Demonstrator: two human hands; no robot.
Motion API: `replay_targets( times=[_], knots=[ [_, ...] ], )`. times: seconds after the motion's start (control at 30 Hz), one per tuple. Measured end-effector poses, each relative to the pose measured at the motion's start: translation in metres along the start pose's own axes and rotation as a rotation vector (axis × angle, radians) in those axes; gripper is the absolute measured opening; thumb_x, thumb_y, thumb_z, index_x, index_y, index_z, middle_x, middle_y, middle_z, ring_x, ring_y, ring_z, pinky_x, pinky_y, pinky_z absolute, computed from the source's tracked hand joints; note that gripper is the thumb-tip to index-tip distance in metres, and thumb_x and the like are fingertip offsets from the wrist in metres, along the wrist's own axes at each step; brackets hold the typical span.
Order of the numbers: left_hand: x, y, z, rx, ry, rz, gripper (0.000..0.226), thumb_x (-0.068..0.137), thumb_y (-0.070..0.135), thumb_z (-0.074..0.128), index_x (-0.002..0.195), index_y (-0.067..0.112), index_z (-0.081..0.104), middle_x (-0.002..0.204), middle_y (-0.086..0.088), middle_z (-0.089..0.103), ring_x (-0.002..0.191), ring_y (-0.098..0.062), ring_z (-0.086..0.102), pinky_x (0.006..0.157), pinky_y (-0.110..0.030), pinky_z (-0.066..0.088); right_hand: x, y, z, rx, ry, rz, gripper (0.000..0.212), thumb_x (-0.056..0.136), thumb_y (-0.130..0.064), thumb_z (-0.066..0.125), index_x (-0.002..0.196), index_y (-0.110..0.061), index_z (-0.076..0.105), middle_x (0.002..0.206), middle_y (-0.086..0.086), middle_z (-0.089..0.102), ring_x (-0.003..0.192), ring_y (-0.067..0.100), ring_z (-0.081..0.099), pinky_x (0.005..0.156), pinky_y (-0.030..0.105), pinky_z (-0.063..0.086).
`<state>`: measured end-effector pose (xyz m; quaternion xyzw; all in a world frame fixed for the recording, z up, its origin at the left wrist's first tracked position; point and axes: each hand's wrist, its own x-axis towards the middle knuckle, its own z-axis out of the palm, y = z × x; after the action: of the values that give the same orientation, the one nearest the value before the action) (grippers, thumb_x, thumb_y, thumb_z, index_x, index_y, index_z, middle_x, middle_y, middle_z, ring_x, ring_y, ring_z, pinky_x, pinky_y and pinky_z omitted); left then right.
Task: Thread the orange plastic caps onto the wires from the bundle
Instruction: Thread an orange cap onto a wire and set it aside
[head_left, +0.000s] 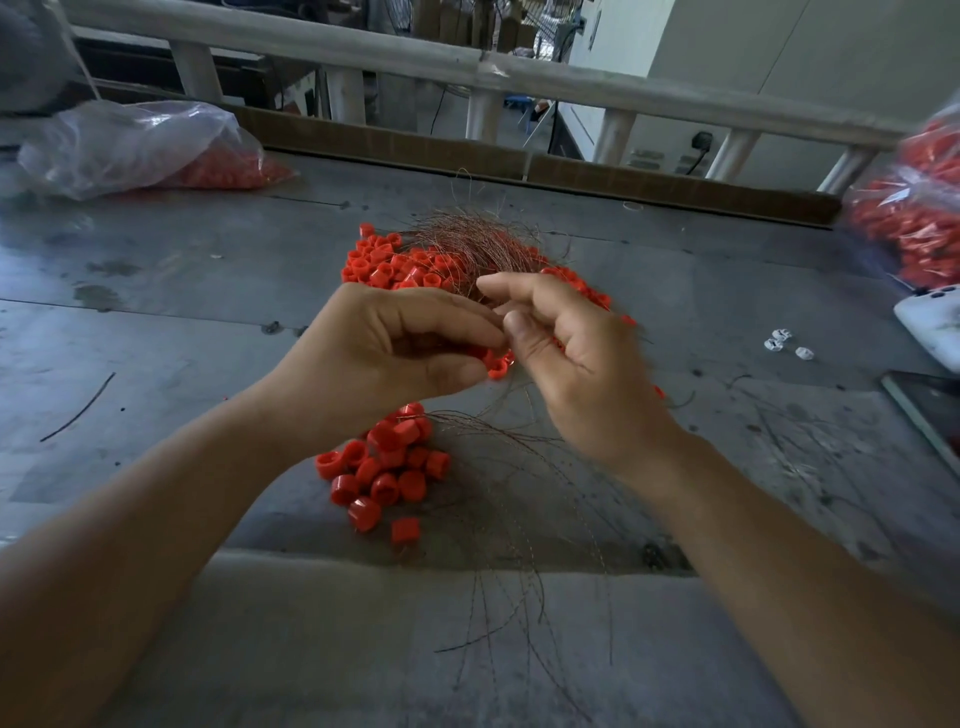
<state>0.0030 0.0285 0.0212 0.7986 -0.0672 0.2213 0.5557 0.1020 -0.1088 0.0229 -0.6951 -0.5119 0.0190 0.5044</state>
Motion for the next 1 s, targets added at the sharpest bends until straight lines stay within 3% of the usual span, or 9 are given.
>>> replay_targets(
  times=[0.17,0.43,0.6,0.8,1.0],
  knots=[
    [0.000,0.003,0.000,-0.046,0.036,0.003,0.024,0.068,0.012,0.065,0.091,0.018,0.067,0.095,0.017,0.070,0.092,-0.004,0.066,0.078,-0.012,0.049,0.003,-0.001,-0.004,-0.079,0.051,-0.066,0.025,0.088,-0.015,0.051,0.110,-0.008,0.061,0.080,-0.018,0.053,0.077,-0.007,0.053,0.069,0.007,0.042],
    [0.001,0.002,-0.004,-0.033,0.142,-0.031,0.027,0.066,0.015,0.064,0.093,0.020,0.066,0.089,0.019,0.071,0.088,-0.001,0.066,0.076,-0.010,0.048,0.005,-0.001,-0.014,-0.242,0.090,-0.154,0.008,0.081,-0.012,0.065,0.085,-0.007,0.069,0.076,-0.003,0.057,0.068,0.003,0.052,0.064,0.009,0.040],
    [0.001,0.001,-0.002,-0.068,0.218,-0.082,0.023,0.066,0.015,0.063,0.089,0.016,0.066,0.083,0.006,0.073,0.081,-0.008,0.069,0.072,-0.014,0.051,0.006,0.003,-0.019,-0.306,0.149,-0.135,0.014,0.087,-0.014,0.056,0.081,-0.004,0.063,0.074,-0.006,0.053,0.068,-0.003,0.046,0.063,0.008,0.037],
    [0.000,0.001,0.003,-0.050,0.235,-0.110,0.030,0.058,0.011,0.065,0.086,0.020,0.066,0.078,0.012,0.072,0.078,-0.004,0.068,0.070,-0.011,0.051,0.005,-0.002,-0.019,-0.195,0.152,-0.139,0.012,0.092,-0.011,0.049,0.080,-0.014,0.050,0.064,-0.013,0.049,0.059,0.006,0.051,0.057,0.021,0.045],
    [0.001,0.001,0.002,-0.034,0.253,-0.097,0.027,0.052,0.014,0.069,0.077,0.023,0.064,0.075,0.014,0.071,0.072,-0.001,0.066,0.067,-0.011,0.050,0.002,-0.006,-0.015,-0.163,0.092,-0.167,0.012,0.092,-0.011,0.047,0.080,-0.014,0.049,0.062,-0.014,0.047,0.061,0.010,0.052,0.054,0.018,0.044]
  ],
)
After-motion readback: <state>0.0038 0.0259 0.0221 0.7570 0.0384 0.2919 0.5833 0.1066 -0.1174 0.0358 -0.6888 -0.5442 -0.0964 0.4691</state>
